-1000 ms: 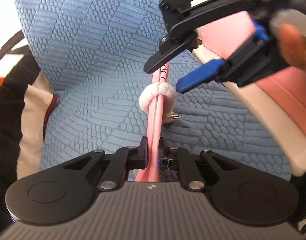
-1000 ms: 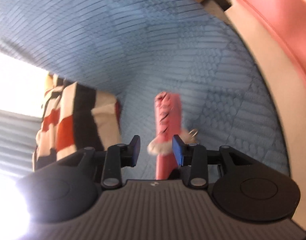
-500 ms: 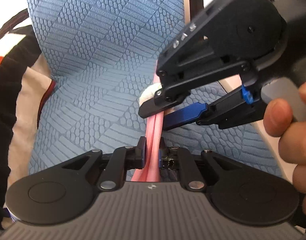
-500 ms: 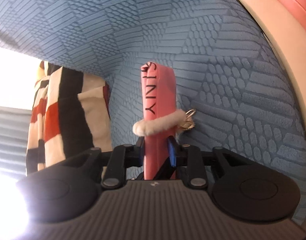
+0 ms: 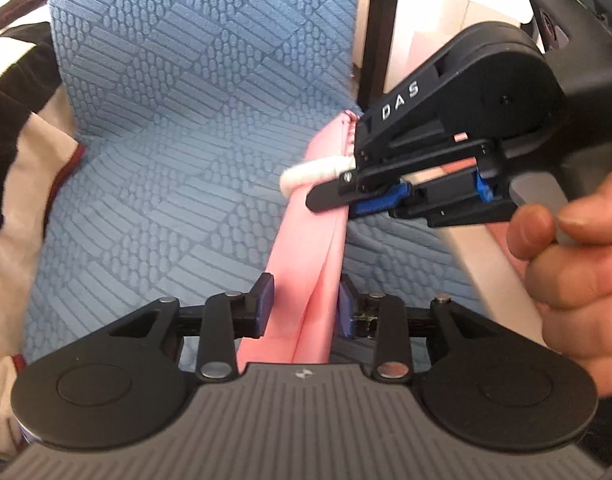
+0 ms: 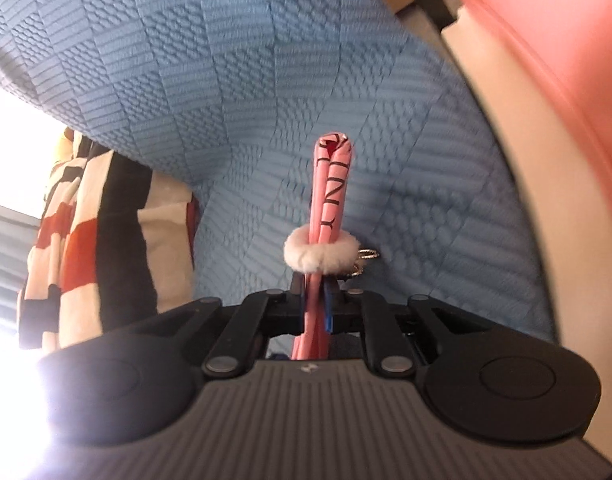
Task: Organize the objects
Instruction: 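Open the right gripper and withdraw it from the tied strip, then carry the tied pink strip with the left gripper over the pink box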
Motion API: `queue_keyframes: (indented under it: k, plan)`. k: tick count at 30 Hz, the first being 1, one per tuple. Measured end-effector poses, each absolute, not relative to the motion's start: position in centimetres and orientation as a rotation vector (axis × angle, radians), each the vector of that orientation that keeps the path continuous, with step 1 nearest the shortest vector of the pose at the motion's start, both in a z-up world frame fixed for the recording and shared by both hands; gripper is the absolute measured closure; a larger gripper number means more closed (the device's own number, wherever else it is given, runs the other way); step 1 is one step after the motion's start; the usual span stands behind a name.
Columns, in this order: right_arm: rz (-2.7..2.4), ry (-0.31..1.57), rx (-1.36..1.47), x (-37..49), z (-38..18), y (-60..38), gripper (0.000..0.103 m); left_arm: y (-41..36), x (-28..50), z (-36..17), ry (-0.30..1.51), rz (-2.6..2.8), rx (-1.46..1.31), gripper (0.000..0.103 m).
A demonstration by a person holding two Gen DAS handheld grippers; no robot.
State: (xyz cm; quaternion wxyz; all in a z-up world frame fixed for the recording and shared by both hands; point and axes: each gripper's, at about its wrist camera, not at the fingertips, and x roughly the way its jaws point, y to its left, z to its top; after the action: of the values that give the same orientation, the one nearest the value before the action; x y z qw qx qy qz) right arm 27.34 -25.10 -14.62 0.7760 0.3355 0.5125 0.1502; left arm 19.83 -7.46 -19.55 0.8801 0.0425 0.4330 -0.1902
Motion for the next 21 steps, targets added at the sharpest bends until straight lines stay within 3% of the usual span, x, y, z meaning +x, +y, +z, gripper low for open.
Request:
queue_keyframes:
  k: [4,9,14,17,21]
  plan:
    - [0.297,1.101,0.705,27.2,-14.5,-25.2,0.089,-7.6,19.6,-19.6,0.905,-0.412,0.07,0.076]
    - [0.304,1.139,0.68,26.8,-15.0,-23.6,0.083,-7.4,19.7,-19.6,0.905,-0.393,0.054,0.08]
    - [0.301,1.143,0.696,26.6,-15.5,-22.9,0.083,-6.4,20.0,-19.4,0.934,-0.383,-0.01,0.078]
    - [0.286,1.13,0.651,26.4,-14.9,-22.7,0.09,-5.5,20.2,-18.9,0.952,-0.407,-0.095,0.071]
    - [0.26,1.124,0.585,26.0,-14.2,-22.6,0.092,-4.8,19.3,-17.7,0.964,-0.431,-0.148,0.065]
